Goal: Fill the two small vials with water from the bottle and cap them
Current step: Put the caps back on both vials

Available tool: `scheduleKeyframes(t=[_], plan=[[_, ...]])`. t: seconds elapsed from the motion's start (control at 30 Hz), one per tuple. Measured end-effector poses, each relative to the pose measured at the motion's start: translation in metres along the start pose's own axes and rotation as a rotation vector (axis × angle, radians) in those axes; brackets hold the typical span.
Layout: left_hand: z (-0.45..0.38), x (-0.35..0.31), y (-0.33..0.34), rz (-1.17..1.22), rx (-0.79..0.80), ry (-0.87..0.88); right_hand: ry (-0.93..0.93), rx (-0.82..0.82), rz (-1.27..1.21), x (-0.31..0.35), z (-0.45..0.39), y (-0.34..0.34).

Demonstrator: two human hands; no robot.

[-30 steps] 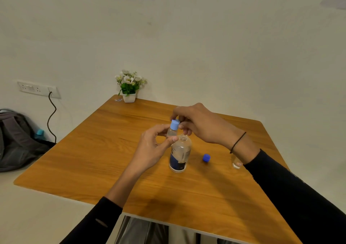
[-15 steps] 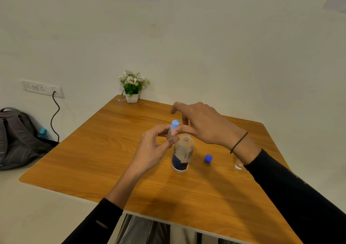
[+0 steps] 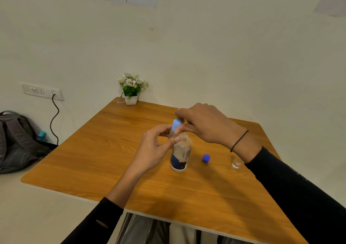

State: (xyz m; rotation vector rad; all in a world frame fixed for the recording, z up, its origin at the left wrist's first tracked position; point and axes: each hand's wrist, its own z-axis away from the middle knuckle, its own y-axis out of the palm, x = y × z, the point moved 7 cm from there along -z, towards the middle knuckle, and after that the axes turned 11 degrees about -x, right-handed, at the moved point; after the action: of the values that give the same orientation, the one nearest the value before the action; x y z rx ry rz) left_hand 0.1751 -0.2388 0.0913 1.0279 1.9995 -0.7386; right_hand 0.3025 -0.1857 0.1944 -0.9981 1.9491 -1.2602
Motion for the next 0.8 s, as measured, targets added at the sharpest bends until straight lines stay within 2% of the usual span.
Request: scheduleKeyframes(t=[0.03,0.17,0.43,0.8], plan=[[0.001,-0.003,0.001,0.006,0.002,0.007,0.006,-0.017,0.027,-0.002,0.001,-0.003],[0.002,-0.010,0.005,0.007,0.020,0.014,-0.058,0.042,-0.180,0.004,0.009,-0.009],[0.008,-0.022,0.039,0.005,0.108,0.032,-0.145,0.041,-0.041,-0.013,0.028,-0.010],[-0.001,0.000,0.162,0.201,0.165,-0.141,0.070,0.028,-0.034,-0.110,0.079,-0.006]])
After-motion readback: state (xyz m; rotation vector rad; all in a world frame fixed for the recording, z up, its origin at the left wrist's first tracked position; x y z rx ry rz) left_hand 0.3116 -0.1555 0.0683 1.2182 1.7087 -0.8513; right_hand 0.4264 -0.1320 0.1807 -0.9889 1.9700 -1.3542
